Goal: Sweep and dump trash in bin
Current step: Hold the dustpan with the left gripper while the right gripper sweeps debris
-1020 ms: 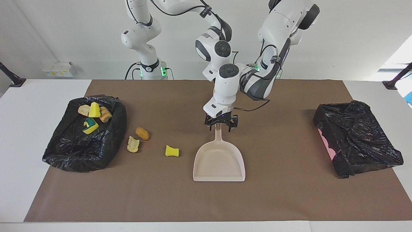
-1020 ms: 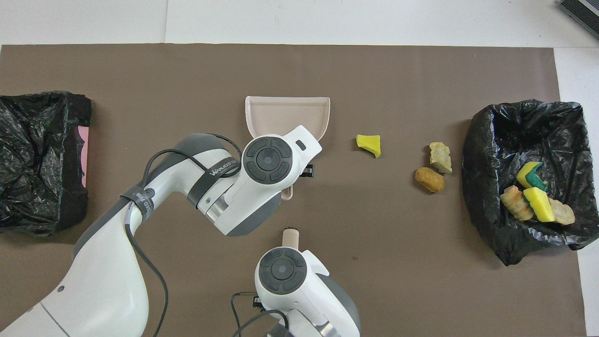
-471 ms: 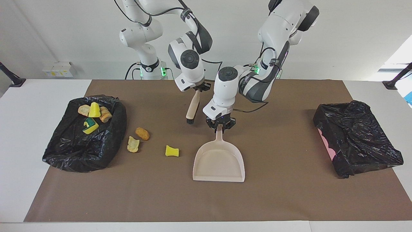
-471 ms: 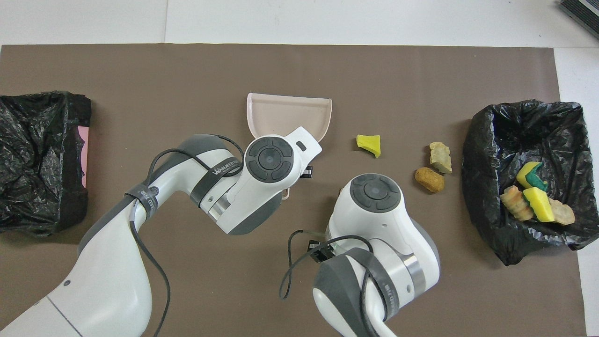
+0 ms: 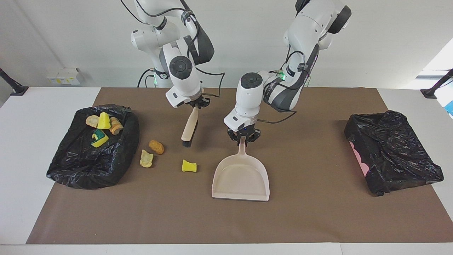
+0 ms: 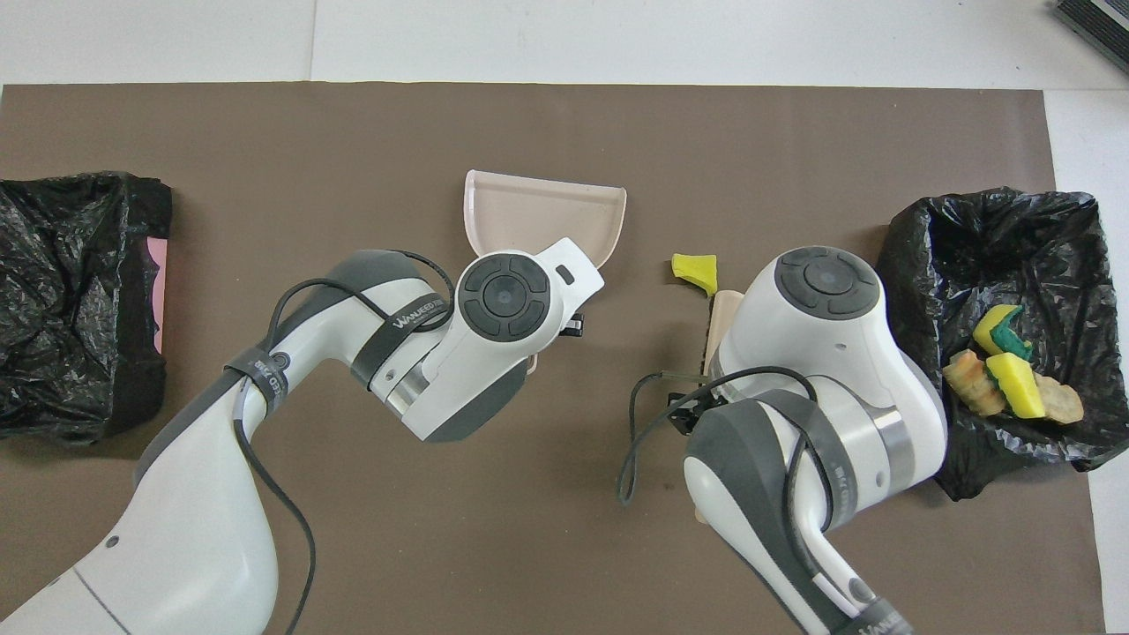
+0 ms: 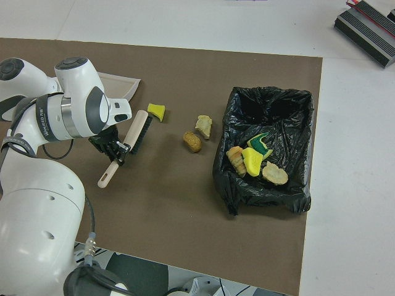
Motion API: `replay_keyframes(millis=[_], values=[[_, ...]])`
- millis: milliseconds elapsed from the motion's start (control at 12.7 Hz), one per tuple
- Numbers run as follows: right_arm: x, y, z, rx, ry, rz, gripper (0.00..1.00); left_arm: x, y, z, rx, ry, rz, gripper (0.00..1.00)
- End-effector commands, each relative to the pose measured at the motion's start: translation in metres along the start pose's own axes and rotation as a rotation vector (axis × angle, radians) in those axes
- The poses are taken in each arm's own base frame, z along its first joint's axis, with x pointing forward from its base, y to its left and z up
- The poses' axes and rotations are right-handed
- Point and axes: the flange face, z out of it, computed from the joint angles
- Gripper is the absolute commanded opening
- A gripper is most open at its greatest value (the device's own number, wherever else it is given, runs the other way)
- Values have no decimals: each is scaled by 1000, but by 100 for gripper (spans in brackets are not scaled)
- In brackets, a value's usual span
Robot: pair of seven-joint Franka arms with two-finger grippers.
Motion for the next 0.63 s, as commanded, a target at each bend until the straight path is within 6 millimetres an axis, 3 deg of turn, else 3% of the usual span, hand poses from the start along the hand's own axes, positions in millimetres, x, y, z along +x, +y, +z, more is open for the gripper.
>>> replay_keyframes(millis=[0, 392, 549], values=[[27, 36, -2, -85, 23, -28, 0, -4, -28, -33, 84, -23, 203, 2], [72, 141, 4, -177, -3, -112, 0, -4, -55, -34, 103, -110, 520, 1], [77, 163, 12, -210, -32, -126, 0, -3, -63, -35, 70, -140, 657, 0]])
